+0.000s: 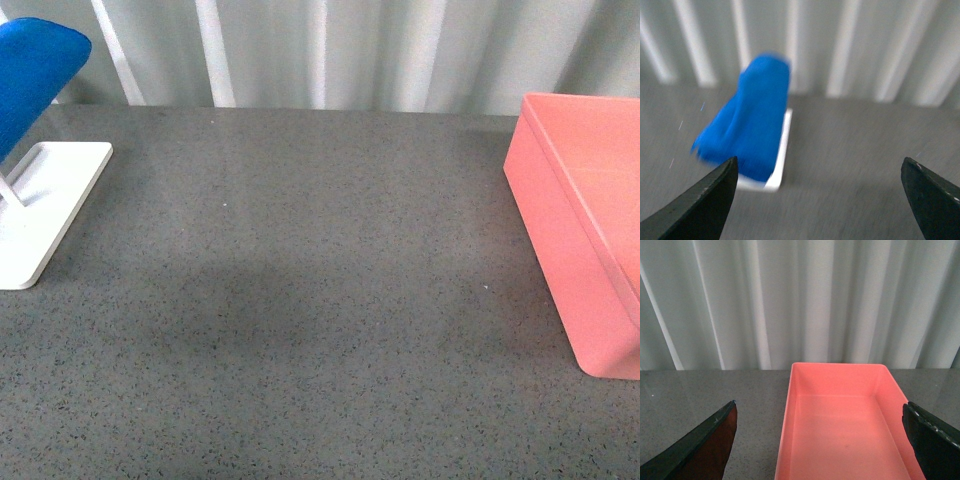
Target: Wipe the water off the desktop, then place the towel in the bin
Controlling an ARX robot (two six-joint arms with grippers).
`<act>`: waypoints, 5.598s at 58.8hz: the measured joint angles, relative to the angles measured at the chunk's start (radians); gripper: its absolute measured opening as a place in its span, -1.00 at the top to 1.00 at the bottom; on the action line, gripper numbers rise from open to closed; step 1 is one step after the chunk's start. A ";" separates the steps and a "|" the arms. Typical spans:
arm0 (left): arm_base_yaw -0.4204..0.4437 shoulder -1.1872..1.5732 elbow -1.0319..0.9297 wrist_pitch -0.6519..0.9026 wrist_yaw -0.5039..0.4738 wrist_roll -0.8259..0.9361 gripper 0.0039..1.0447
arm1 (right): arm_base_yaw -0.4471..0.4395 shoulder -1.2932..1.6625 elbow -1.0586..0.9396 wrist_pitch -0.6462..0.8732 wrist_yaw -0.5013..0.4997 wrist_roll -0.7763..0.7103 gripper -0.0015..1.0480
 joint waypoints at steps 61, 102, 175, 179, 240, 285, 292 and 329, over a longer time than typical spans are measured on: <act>0.197 1.770 1.358 -0.042 0.008 0.268 -0.88 | 0.000 0.000 0.000 0.000 0.000 0.000 -0.87; 0.219 2.021 1.603 -0.179 0.013 0.257 -0.88 | 0.000 0.000 0.000 0.000 0.000 0.000 -0.87; 0.204 2.025 1.579 -0.137 0.014 0.280 0.92 | 0.000 0.000 0.000 0.000 0.000 0.000 -0.87; 0.204 1.998 1.579 -0.132 0.018 0.286 0.92 | 0.000 0.000 0.000 0.000 0.000 0.000 -0.87; -0.232 1.625 1.035 0.482 0.298 -0.190 0.92 | 0.000 0.000 0.000 0.000 0.000 0.000 -0.87; -0.251 1.638 1.055 0.465 0.271 -0.262 0.92 | 0.335 1.446 0.538 0.713 -0.401 0.029 -0.87; -0.259 1.632 1.062 0.461 0.270 -0.277 0.92 | 0.378 1.521 0.549 0.750 -0.387 0.005 -0.87; -0.278 1.621 1.102 0.391 0.281 -0.364 0.92 | 0.468 1.769 0.738 0.894 -0.398 -0.019 -0.87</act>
